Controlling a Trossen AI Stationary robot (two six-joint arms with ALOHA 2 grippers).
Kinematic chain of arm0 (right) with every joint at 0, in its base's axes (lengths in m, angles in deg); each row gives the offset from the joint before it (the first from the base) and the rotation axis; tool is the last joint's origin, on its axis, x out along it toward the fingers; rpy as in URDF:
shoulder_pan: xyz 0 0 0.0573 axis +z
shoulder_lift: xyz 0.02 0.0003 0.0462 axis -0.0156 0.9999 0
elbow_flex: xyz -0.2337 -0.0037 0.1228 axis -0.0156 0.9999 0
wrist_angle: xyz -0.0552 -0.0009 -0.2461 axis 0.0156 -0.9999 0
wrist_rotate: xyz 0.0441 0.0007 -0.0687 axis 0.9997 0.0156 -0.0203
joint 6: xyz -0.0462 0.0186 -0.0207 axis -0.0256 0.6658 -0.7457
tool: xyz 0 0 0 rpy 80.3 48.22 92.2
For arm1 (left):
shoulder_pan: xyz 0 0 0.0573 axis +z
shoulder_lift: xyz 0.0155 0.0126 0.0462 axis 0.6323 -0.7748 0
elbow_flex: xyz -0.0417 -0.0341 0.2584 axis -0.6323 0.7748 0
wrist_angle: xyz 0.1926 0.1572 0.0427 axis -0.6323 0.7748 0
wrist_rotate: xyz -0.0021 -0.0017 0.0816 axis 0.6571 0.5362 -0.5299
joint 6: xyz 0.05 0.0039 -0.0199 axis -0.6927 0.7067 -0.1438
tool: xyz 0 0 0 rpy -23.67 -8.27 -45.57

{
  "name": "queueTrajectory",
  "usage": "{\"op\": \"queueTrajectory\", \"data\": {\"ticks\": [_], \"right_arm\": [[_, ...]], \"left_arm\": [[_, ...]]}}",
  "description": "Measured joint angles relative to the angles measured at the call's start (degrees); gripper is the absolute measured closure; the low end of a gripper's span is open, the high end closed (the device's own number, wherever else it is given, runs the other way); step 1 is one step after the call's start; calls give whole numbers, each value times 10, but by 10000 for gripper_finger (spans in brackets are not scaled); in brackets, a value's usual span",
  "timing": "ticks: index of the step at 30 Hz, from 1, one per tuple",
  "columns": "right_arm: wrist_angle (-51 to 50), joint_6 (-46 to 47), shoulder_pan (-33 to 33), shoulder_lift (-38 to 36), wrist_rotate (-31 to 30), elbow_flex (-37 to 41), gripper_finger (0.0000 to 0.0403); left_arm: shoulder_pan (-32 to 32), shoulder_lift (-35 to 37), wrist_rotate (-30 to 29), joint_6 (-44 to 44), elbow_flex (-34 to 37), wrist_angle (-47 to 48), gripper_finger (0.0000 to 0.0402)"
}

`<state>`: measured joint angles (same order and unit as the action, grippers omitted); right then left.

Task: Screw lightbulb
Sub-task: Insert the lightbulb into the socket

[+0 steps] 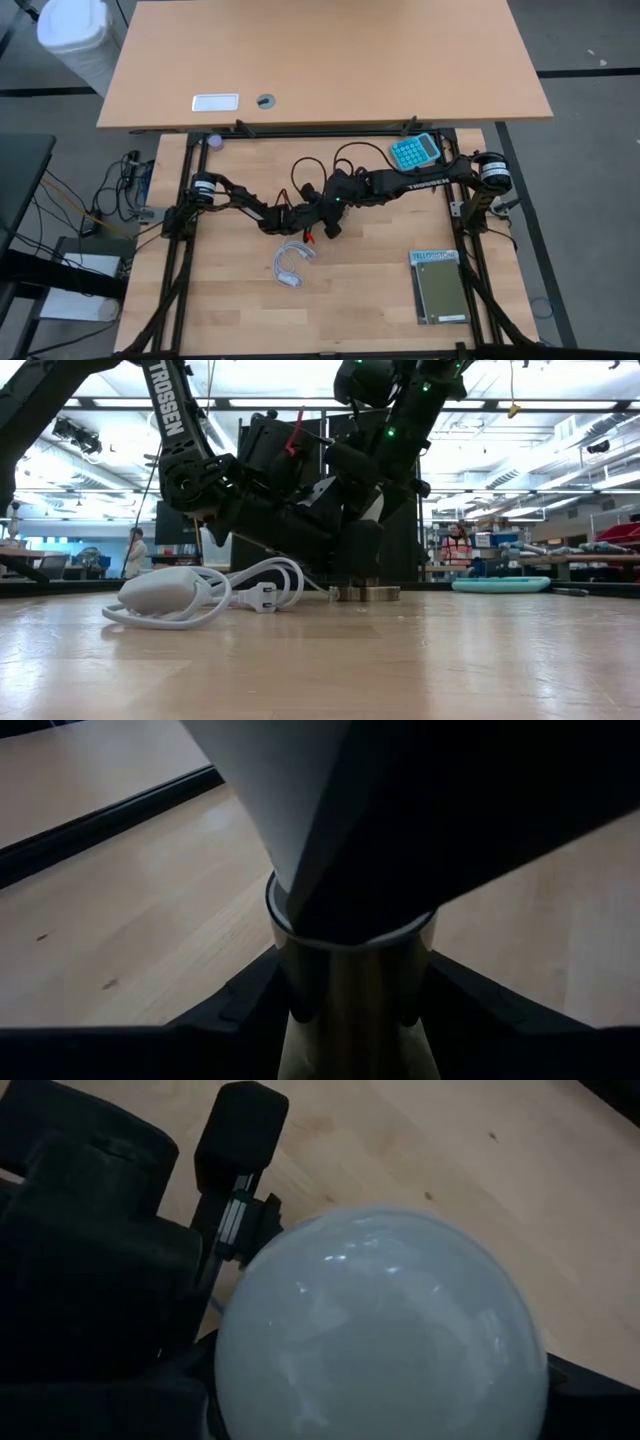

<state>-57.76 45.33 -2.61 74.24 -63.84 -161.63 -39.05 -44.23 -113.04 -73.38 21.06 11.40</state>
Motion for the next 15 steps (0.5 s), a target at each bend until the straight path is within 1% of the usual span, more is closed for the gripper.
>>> {"op": "queueTrajectory", "data": {"ticks": [6,15], "right_arm": [[7,-6,3,1,-2,1,135],[6,-26,2,2,3,3,88]], "left_arm": [[0,0,-3,0,0,0,206],[0,0,-2,-2,0,0,206]]}}
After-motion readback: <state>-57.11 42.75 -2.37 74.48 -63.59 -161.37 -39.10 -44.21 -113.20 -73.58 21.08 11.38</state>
